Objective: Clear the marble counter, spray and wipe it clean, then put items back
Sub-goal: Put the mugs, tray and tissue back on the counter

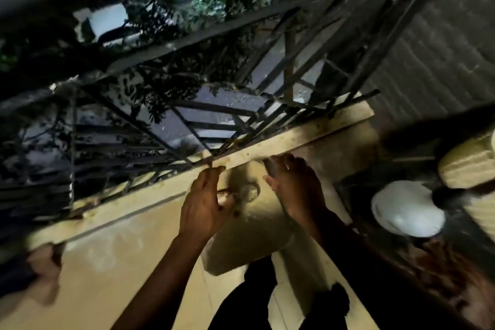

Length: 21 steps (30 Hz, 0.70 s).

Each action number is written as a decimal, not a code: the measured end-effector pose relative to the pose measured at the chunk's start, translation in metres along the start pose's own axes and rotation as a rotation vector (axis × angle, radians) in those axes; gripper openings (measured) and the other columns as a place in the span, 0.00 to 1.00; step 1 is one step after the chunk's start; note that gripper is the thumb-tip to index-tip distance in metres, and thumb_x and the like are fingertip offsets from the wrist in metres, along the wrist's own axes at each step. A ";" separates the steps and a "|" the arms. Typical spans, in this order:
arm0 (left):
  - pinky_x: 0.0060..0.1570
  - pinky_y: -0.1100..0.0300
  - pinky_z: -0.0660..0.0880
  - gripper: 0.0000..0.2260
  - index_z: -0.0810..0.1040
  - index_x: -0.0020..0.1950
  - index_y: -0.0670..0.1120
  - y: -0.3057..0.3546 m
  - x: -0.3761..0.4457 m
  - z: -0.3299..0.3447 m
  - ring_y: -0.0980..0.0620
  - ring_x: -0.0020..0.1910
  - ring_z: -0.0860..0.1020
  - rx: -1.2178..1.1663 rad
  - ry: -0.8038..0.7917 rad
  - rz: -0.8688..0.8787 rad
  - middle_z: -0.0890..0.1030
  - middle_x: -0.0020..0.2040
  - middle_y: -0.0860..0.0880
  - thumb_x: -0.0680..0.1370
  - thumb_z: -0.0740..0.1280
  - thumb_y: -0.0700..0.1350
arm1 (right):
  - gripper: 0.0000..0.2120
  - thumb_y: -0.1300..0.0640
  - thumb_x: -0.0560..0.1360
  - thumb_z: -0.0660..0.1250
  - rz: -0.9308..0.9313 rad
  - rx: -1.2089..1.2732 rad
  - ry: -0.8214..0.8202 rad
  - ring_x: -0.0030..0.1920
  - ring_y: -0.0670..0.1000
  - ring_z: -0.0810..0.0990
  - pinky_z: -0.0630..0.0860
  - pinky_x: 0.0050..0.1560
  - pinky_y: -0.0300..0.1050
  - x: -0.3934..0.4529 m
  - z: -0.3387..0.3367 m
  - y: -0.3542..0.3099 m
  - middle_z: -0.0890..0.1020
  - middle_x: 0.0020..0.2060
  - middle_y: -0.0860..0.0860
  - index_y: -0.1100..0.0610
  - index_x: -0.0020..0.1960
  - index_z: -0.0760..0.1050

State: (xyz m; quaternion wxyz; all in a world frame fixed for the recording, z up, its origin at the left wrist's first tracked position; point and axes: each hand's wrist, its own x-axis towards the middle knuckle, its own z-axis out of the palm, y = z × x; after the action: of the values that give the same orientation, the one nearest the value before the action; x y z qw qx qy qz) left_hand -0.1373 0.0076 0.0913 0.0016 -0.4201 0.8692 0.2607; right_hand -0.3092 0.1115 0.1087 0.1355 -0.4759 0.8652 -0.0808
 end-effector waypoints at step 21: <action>0.46 0.47 0.78 0.25 0.67 0.70 0.44 -0.131 0.043 0.120 0.37 0.50 0.81 0.239 -0.286 -0.082 0.81 0.57 0.38 0.73 0.63 0.45 | 0.16 0.63 0.64 0.65 -0.264 -0.195 -0.322 0.47 0.68 0.81 0.80 0.32 0.54 0.047 0.199 -0.024 0.82 0.49 0.64 0.63 0.51 0.80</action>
State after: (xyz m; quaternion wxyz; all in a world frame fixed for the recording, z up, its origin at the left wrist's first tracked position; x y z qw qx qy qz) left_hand -0.0955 -0.0363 -0.0806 0.1857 -0.4109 0.8670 0.2121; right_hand -0.2521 0.0567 -0.0810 0.2134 -0.6024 0.7665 0.0631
